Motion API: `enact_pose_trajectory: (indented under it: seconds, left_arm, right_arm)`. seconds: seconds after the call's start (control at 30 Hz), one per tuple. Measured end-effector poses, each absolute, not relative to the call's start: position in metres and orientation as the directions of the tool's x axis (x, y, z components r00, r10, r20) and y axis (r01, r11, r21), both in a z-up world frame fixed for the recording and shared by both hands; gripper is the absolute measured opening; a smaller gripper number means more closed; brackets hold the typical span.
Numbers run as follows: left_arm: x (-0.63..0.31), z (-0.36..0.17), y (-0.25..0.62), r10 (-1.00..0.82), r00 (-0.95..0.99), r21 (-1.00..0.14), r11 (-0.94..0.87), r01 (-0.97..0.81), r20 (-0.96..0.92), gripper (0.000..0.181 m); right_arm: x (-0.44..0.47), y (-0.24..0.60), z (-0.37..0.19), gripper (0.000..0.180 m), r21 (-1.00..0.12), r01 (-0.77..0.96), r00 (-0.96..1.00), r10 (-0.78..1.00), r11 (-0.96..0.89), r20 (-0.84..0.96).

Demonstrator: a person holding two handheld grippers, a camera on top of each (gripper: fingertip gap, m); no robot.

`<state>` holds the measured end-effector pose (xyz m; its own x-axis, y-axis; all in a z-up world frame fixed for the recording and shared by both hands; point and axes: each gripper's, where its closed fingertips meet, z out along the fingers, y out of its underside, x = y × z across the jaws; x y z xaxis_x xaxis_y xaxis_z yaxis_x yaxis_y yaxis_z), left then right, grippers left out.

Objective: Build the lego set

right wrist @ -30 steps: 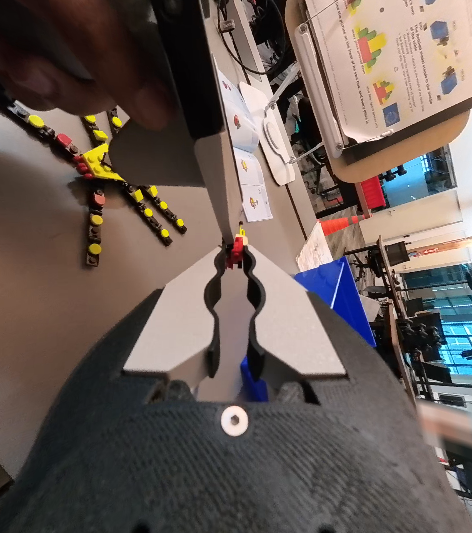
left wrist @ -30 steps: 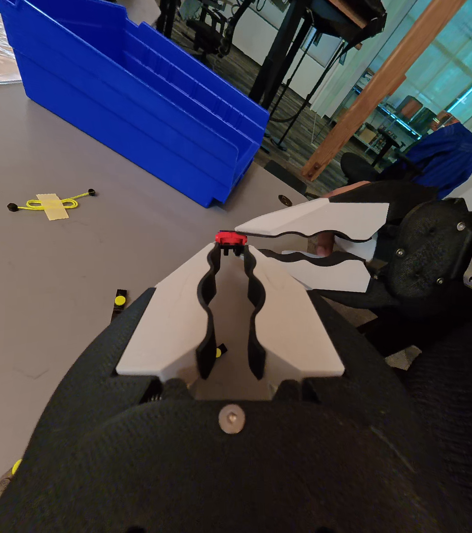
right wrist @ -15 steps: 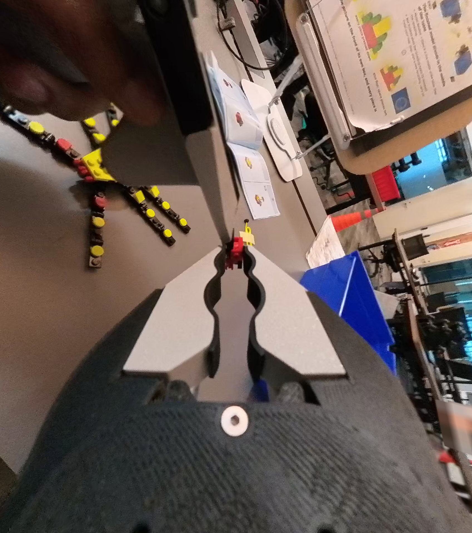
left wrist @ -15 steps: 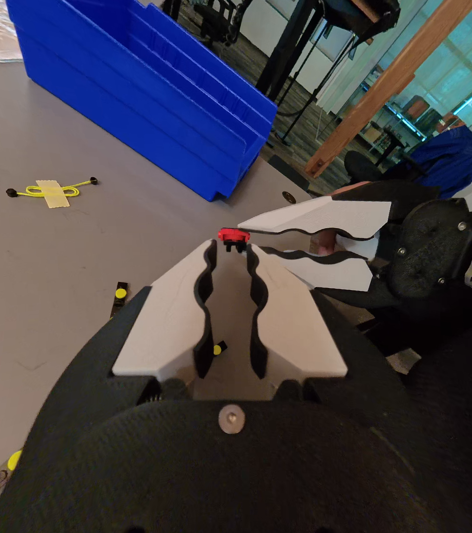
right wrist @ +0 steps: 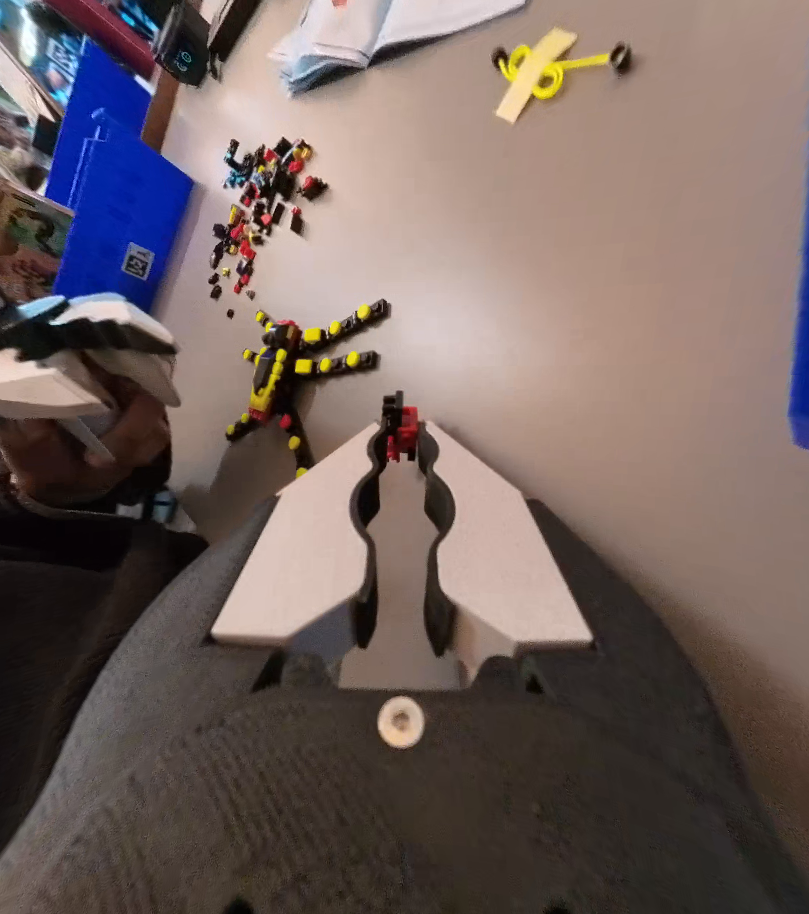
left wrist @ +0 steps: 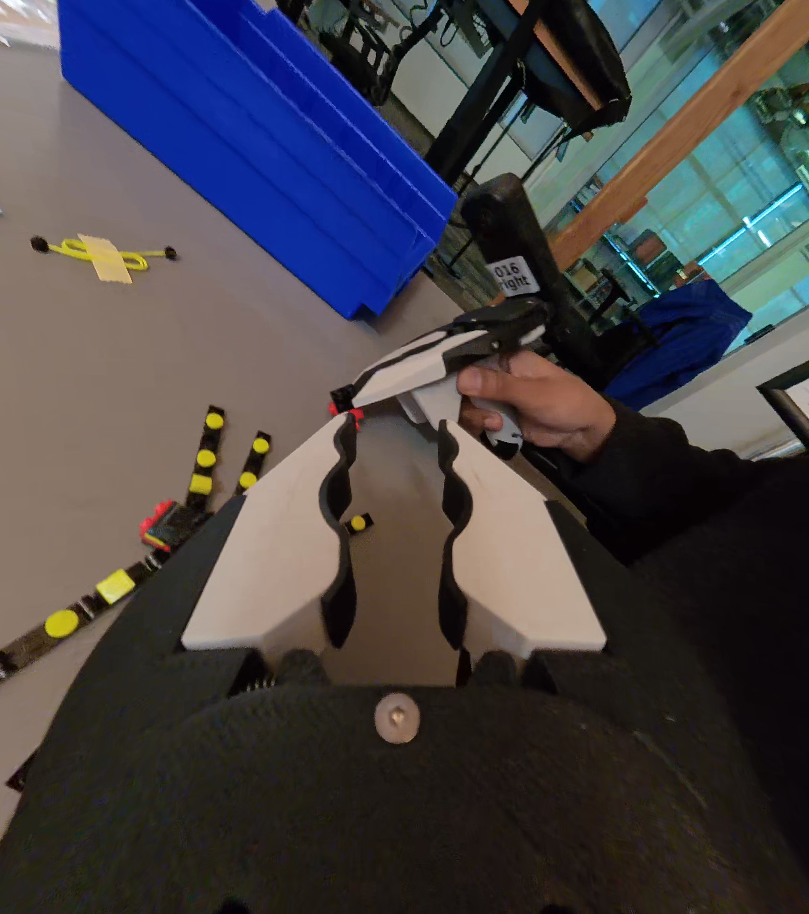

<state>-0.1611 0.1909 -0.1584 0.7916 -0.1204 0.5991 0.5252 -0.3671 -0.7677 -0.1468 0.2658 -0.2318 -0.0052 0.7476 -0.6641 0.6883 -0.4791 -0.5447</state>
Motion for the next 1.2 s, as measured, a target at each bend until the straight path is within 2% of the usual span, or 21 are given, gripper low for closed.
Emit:
enact_pose_trajectory:
  seconds: [0.13,0.37,0.53,0.6,0.77,0.83,0.87,0.97,1.03,1.2]
  left_arm:
    - [-0.149,-0.176,0.188,-0.162,0.761,-0.728,-0.468,0.501,0.629,0.030]
    - [-0.141,-0.173,0.187,-0.210,0.792,-0.772,-0.464,0.435,0.573,0.027]
    - [-0.144,-0.169,0.187,-0.217,0.814,-0.799,-0.437,0.413,0.539,0.025]
    - [-0.146,-0.167,0.187,-0.216,0.825,-0.812,-0.422,0.404,0.523,0.025]
    - [-0.160,-0.159,0.185,-0.181,0.883,-0.864,-0.362,0.350,0.433,0.027]
    - [-0.167,-0.158,0.184,-0.160,0.896,-0.872,-0.352,0.340,0.414,0.028]
    - [-0.170,-0.159,0.183,-0.154,0.897,-0.870,-0.355,0.341,0.415,0.029]
    - [-0.176,-0.165,0.184,-0.114,0.908,-0.866,-0.367,0.339,0.404,0.040]
    - [-0.177,-0.165,0.185,-0.100,0.921,-0.876,-0.361,0.318,0.376,0.042]
    - [-0.193,-0.167,0.178,0.019,0.963,-0.903,-0.341,0.260,0.270,0.061]
  right_arm:
    - [-0.150,0.259,-0.236,0.010,-0.498,0.707,-0.017,0.692,-0.502,-0.722]
    - [-0.148,0.274,-0.240,0.016,-0.569,0.705,-0.010,0.797,-0.423,-0.604]
    - [-0.147,0.283,-0.225,0.023,-0.635,0.655,-0.049,0.815,-0.410,-0.577]
    - [-0.148,0.286,-0.215,0.021,-0.680,0.623,-0.074,0.837,-0.386,-0.542]
    - [-0.150,0.287,-0.189,0.016,-0.833,0.535,-0.170,0.948,-0.141,-0.270]
    - [-0.151,0.283,-0.182,0.006,-0.872,0.490,-0.204,0.974,0.014,-0.100]
    - [-0.151,0.281,-0.180,0.000,-0.878,0.467,-0.220,0.976,0.104,-0.001]
    - [-0.152,0.267,-0.180,0.000,-0.830,0.441,-0.272,0.932,0.342,0.240]
    - [-0.154,0.251,-0.187,0.000,-0.799,0.437,-0.321,0.901,0.413,0.291]
    - [-0.159,0.235,-0.188,0.000,-0.789,0.416,-0.380,0.874,0.452,0.301]
